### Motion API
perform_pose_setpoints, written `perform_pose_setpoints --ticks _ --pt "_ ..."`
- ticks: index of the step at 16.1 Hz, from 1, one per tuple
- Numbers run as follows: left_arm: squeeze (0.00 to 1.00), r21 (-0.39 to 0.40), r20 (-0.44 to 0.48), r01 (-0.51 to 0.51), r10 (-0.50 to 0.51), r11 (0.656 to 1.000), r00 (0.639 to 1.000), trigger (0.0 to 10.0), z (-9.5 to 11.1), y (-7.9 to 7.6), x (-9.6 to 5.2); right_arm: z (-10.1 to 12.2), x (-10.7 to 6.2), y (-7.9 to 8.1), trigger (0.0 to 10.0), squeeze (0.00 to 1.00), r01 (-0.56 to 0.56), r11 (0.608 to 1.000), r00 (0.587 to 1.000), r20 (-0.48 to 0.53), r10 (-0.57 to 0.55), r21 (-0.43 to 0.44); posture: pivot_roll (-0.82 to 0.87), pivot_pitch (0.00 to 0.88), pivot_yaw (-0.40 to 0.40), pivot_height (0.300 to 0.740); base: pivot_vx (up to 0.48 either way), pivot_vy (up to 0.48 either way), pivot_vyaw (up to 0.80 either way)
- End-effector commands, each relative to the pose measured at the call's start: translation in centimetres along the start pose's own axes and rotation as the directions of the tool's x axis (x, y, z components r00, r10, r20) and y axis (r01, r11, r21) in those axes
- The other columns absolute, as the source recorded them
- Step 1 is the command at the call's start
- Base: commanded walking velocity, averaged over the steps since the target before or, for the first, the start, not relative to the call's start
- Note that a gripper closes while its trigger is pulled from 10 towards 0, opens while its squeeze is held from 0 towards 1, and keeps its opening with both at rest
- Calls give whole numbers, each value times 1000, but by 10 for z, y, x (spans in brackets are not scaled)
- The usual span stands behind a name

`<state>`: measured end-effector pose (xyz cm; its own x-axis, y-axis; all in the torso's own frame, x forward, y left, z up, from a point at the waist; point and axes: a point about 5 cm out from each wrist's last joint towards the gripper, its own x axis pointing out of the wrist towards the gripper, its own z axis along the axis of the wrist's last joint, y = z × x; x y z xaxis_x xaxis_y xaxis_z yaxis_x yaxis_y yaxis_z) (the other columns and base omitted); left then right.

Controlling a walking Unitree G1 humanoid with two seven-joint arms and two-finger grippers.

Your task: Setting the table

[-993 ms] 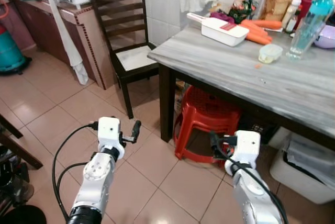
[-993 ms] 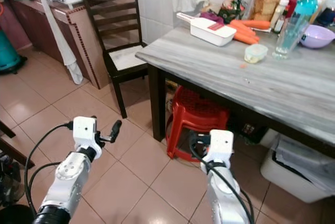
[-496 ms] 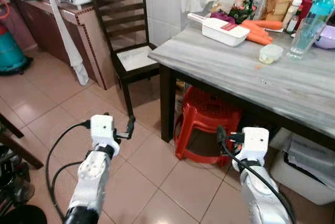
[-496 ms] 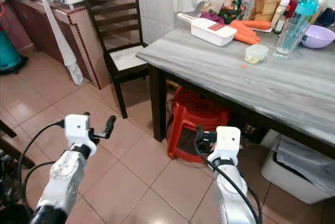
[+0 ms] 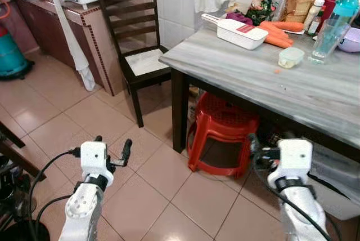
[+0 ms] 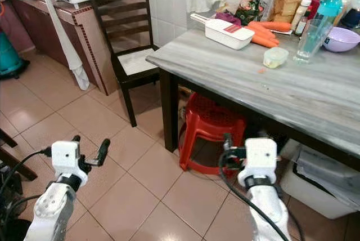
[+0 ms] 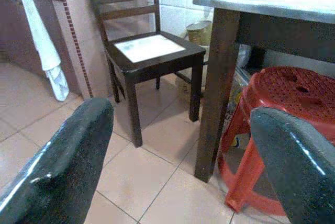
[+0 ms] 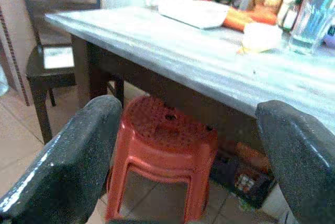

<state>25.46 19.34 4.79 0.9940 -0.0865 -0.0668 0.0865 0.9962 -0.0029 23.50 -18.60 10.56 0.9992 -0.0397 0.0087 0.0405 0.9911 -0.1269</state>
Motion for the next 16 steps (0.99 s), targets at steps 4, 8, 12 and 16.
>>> perform_pose_setpoints --ticks 4,8,12,16 --pt "0 -16 2 8 -8 1000 1000 10000 4 -4 1 2 -3 7 10000 0 -23 1000 1000 -19 23 4 -62 0 14 740 0 0 -200" --pt "0 -55 -20 33 -34 998 999 10000 4 -15 9 3 -4 12 10000 0 -25 1000 999 -27 26 11 -80 0 25 740 0 0 -800" --pt "0 -70 -19 49 -50 996 999 10000 7 -16 12 3 -9 11 10000 0 -12 1000 1000 -28 13 14 -98 0 39 740 0 0 -594" --pt "0 -84 -13 46 -47 995 999 10000 12 -19 16 5 -9 12 10000 0 -21 1000 999 -27 21 13 -101 0 29 740 0 0 0"
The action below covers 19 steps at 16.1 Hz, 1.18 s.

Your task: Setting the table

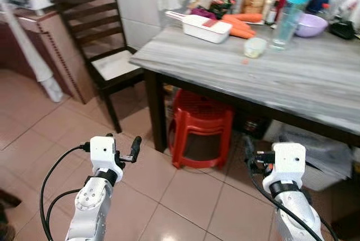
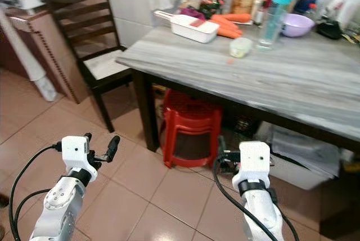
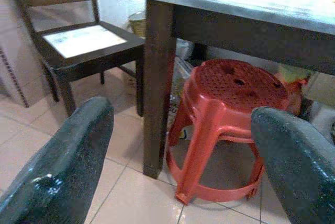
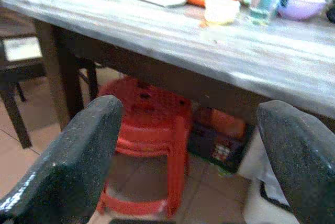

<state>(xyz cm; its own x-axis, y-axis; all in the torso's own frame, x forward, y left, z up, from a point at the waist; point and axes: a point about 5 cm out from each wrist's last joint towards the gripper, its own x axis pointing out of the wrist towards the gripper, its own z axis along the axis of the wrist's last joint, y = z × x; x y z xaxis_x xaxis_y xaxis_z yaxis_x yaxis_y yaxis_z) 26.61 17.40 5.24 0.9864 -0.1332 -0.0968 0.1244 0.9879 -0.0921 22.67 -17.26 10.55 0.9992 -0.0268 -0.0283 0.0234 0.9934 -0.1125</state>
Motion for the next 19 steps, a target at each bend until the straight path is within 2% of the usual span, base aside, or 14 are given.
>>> perform_pose_setpoints --ticks 1,4,7,12,15,19 --pt "0 0 22 -4 4 1000 1000 10000 8 -1 5 5 1 0 10000 0 -12 1000 1000 9 12 -6 -101 0 29 740 0 0 0" --pt "0 -10 21 -29 29 1000 999 10000 7 -1 5 9 3 -1 10000 0 -19 1000 1000 13 20 -10 -101 0 1 740 0 0 0" --pt "0 -4 6 -18 18 1000 1000 10000 4 -5 3 6 4 2 10000 0 -29 1000 1000 -1 29 3 -98 0 4 740 0 0 -335" --pt "0 9 -3 -21 21 1000 1000 10000 5 -3 4 2 3 6 10000 0 -28 999 999 -16 28 16 -98 0 16 740 0 0 -459" --pt "0 12 -9 -15 15 1000 1000 10000 6 -3 4 1 3 7 10000 0 -24 999 999 -21 25 22 -95 0 26 740 0 0 0" --pt "0 20 -13 -8 9 1000 1000 10000 8 -3 5 -1 2 7 10000 0 -13 1000 1000 -24 14 28 -95 0 32 740 -267 0 0"
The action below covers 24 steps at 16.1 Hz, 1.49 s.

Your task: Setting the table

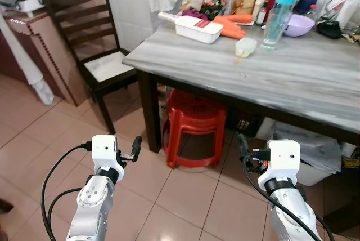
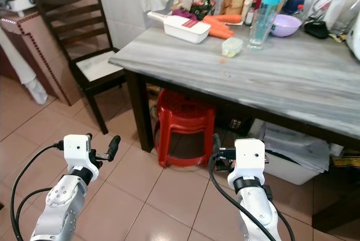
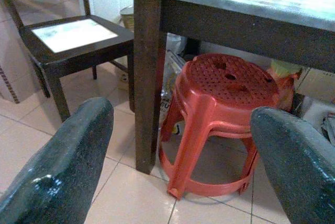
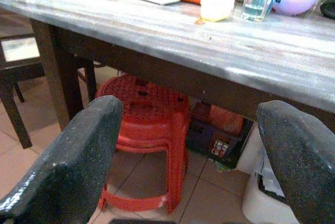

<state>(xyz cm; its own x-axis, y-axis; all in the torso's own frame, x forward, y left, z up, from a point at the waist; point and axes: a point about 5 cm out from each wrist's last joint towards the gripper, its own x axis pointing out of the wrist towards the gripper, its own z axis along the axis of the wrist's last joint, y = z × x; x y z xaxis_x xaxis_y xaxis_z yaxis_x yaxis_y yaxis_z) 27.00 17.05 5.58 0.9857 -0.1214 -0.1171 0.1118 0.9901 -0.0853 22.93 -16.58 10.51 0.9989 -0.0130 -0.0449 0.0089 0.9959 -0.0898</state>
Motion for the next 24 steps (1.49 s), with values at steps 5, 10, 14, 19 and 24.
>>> perform_pose_setpoints --ticks 5,10,14,19,24 --pt "0 17 7 11 -11 1000 1000 10000 6 -1 2 -3 0 -1 10000 0 18 1000 1000 -16 -17 21 -92 0 34 740 -296 0 0" --pt "0 32 19 25 -25 999 999 10000 9 -2 4 -4 3 -7 10000 0 62 996 998 -28 -60 68 -85 0 39 740 -179 0 0" --pt "0 65 45 56 -59 996 997 10000 14 -3 5 -6 4 -9 10000 0 71 992 997 -31 -69 101 -83 0 41 740 0 0 0" --pt "0 52 75 110 -114 993 991 10000 18 -15 5 13 1 -9 10000 0 71 997 993 96 -72 13 -87 0 40 740 0 0 0" --pt "0 34 75 122 -125 992 989 10000 17 -16 4 7 -5 -11 10000 0 82 997 995 63 -82 3 -92 0 35 740 0 0 0"
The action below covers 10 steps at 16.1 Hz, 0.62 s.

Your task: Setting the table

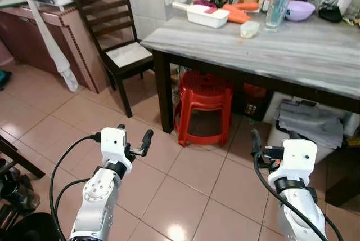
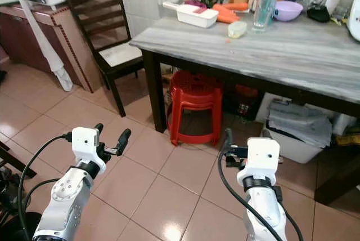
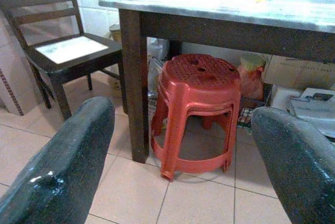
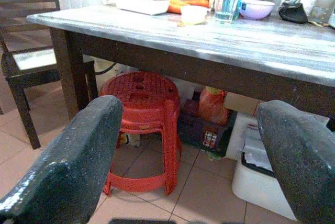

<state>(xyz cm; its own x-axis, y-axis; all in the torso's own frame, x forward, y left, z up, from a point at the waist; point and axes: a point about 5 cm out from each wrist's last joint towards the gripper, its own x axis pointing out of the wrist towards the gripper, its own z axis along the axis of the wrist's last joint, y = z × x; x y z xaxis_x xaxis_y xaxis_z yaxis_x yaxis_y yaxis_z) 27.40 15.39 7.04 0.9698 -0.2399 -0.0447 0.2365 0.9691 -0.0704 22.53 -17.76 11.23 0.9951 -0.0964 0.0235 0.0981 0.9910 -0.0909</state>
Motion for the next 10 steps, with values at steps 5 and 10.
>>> perform_pose_setpoints --ticks 5,10 --pt "0 4 13 8 -8 1000 1000 10000 4 0 0 1 1 4 10000 0 -21 1000 1000 6 21 1 -89 0 31 740 0 0 -800" --pt "0 4 15 8 -8 1000 1000 10000 5 0 0 2 3 6 10000 0 -32 999 999 10 32 -2 -81 0 31 740 0 -200 -276"
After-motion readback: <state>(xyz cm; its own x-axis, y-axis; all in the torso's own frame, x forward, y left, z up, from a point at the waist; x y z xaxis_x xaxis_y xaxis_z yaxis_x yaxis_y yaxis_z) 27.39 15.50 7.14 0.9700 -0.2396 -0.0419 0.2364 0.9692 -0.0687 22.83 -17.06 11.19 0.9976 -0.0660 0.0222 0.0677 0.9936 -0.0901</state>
